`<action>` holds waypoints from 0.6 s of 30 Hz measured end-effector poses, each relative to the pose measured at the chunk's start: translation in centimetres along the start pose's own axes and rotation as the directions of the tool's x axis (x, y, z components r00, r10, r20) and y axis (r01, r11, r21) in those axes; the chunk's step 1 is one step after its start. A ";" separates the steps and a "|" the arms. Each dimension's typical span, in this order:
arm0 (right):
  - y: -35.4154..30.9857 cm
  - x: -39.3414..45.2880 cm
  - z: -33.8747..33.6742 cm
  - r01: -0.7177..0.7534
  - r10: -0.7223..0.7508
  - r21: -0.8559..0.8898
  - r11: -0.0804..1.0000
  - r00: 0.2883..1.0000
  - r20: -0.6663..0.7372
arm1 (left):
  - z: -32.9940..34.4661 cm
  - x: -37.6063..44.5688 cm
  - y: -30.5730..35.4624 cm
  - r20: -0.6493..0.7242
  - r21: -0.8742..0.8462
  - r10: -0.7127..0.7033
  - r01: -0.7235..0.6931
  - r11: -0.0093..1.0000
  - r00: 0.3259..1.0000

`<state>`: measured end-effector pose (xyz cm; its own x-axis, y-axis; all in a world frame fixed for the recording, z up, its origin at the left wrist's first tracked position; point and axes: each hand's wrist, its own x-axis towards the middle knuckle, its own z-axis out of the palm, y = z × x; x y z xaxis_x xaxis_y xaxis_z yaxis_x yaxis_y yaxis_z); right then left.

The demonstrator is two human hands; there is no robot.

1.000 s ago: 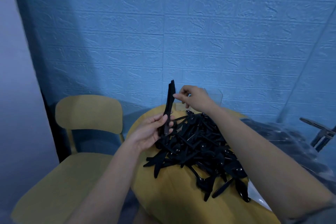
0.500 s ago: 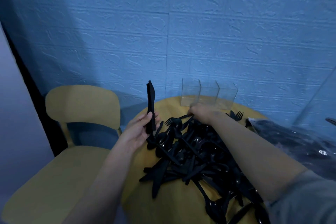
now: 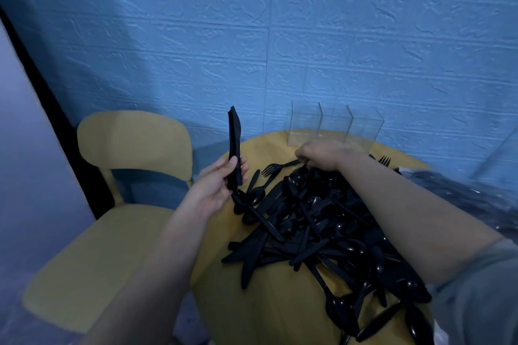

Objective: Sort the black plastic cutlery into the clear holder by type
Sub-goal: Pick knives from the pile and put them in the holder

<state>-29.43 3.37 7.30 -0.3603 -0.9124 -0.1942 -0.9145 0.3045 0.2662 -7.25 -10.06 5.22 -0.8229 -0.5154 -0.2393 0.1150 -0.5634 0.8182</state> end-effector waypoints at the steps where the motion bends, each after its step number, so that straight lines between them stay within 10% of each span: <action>1: 0.0 -0.5 -0.3 0.002 -0.002 -0.022 1.000 1.000 -0.026 | 0.1 -0.2 0.0 0.001 0.007 -0.003 0.003 1.000 1.000; 7: 0.6 -3.4 -2.4 -0.101 0.082 -0.152 0.983 0.988 -0.131 | 1.1 -1.4 -0.2 0.020 0.018 0.006 -0.006 1.000 1.000; 10: 0.3 -5.7 -3.6 -0.301 0.324 0.153 0.941 0.933 -0.155 | 1.9 -1.9 -0.2 0.026 0.014 0.008 -0.009 1.000 1.000; 13: -1.1 -7.4 -4.7 -0.290 0.505 0.650 0.703 0.846 -0.169 | 3.0 -2.4 -0.4 0.060 0.025 0.013 -0.014 1.000 0.998; 18: -4.7 -8.9 -6.4 -0.100 0.527 0.949 0.299 0.846 -0.077 | 5.0 -3.3 -1.0 0.119 0.076 0.025 -0.034 0.997 0.993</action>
<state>-20.72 8.29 13.83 -0.7730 -0.6324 0.0490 -0.4121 0.4419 -0.7968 -7.40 -4.52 7.78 -0.8799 -0.4492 -0.1548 0.1006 -0.4947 0.8632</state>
